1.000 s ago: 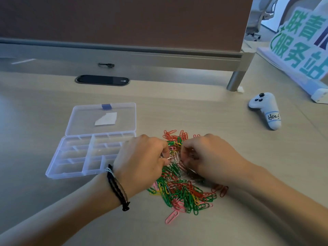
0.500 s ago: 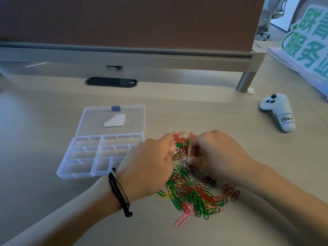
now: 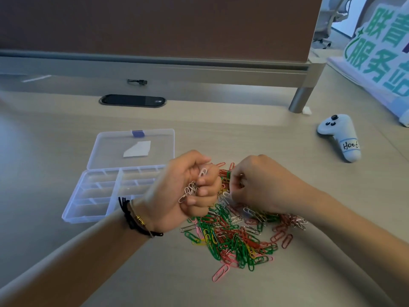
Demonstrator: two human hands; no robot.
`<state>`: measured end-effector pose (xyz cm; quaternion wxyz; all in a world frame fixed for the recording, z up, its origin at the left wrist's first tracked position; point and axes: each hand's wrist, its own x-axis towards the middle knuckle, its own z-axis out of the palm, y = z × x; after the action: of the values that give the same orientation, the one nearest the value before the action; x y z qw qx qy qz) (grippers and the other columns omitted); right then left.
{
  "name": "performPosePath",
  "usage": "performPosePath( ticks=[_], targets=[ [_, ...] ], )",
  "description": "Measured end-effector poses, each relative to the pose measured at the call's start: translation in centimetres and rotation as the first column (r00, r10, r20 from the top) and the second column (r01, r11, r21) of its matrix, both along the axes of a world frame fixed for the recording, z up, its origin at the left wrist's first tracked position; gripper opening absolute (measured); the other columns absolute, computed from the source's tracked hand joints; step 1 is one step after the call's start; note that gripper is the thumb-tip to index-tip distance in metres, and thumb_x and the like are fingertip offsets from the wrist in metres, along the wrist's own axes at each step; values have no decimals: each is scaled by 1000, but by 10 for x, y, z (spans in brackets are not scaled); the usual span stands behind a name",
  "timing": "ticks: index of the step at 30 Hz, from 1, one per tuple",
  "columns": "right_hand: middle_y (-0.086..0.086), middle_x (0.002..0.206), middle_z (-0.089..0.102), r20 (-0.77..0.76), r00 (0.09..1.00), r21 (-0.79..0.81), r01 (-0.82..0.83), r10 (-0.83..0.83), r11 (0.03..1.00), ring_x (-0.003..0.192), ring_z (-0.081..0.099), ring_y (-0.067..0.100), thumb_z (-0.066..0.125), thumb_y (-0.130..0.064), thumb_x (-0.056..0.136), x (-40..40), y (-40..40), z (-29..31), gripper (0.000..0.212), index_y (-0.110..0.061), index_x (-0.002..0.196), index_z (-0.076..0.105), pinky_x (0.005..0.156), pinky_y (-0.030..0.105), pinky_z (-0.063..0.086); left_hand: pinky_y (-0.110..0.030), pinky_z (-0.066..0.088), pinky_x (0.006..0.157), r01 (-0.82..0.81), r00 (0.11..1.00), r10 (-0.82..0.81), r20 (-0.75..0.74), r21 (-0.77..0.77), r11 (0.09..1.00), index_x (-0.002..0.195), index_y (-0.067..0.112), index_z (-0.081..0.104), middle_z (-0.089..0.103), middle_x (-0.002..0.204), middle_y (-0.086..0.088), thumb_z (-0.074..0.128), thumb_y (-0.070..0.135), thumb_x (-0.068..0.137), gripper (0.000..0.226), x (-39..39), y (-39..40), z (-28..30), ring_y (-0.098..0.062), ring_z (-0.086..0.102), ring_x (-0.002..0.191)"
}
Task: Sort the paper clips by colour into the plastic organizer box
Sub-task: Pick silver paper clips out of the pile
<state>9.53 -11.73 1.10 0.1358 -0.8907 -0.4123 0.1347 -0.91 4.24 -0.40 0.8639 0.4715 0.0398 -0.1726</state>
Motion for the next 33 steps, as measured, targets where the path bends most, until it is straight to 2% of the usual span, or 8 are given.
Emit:
performPosePath(
  ticks=[6, 10, 13, 17, 19, 22, 28, 33],
  targets=[
    [-7, 50, 57, -417, 908, 171, 121, -39, 978, 46, 44, 8, 75, -17, 81, 13, -19, 2, 10, -12, 73, 76, 52, 24, 37, -15, 22, 35, -14, 1000, 6, 17, 505, 863, 71, 12, 58, 49, 62, 0, 50, 23, 101, 33, 3, -1, 7, -8, 35, 41],
    [8, 75, 74, -463, 884, 225, 182, -59, 957, 74, 66, 26, 74, -14, 80, 15, -24, 2, 8, -14, 73, 77, 71, 39, 52, -18, 43, 53, -192, 945, -184, 271, 914, 358, 84, 23, 78, 59, 55, 17, 70, 22, 89, 9, 8, -8, 10, -3, 51, 51],
    [2, 74, 75, -561, 825, 269, 263, -71, 927, 66, 66, 7, 72, -9, 82, 15, -27, 3, 12, -13, 72, 77, 56, 15, 46, -12, 36, 56, -237, 917, -314, 244, 970, 62, 91, 30, 79, 55, 51, 26, 75, 26, 85, 8, 14, -4, 3, 4, 51, 53],
    [-2, 80, 77, -577, 814, 263, 269, -73, 926, 90, 71, 7, 71, -11, 84, 17, -33, 1, 16, -17, 70, 76, 71, 24, 53, -28, 49, 78, -289, 865, -482, 136, 921, -260, 103, 36, 71, 70, 86, 21, 64, 40, 92, 14, 19, -8, 6, 2, 60, 84],
    [-10, 62, 70, -590, 806, 268, 262, -57, 927, 63, 65, -1, 68, -8, 87, 15, -35, 1, 19, -15, 70, 73, 57, 16, 46, -29, 49, 80, -308, 828, -558, 56, 877, -368, 105, 36, 65, 69, 93, 18, 58, 38, 96, 12, 19, -14, 11, -3, 60, 89],
    [-15, 47, 53, -631, 774, 244, 269, -58, 932, 42, 45, -3, 59, -3, 91, 15, -38, -1, 26, -15, 69, 63, 44, 7, 30, -28, 46, 70, -321, 796, -605, -9, 842, -434, 96, 33, 58, 58, 77, 15, 53, 25, 97, 9, 20, -19, 15, -5, 52, 73],
    [-7, 67, 52, -359, 931, 124, 120, -68, 985, 66, 43, 13, 53, -4, 91, 16, -39, -15, 23, -18, 73, 52, 65, 32, 37, -28, 33, 57, -222, 815, -575, -77, 875, -431, 87, 29, 49, 49, 68, 12, 50, 16, 89, 13, 22, -17, 13, -3, 41, 60],
    [-1, 60, 49, -460, 888, 229, 128, -9, 965, 56, 37, 14, 47, 2, 95, 11, -43, -16, 23, -11, 76, 48, 54, 32, 33, -22, 27, 51, -135, 866, -472, 163, 986, 93, 82, 17, 45, 47, 54, 12, 44, 24, 101, 20, 17, -12, 8, -6, 37, 48]
  ],
)
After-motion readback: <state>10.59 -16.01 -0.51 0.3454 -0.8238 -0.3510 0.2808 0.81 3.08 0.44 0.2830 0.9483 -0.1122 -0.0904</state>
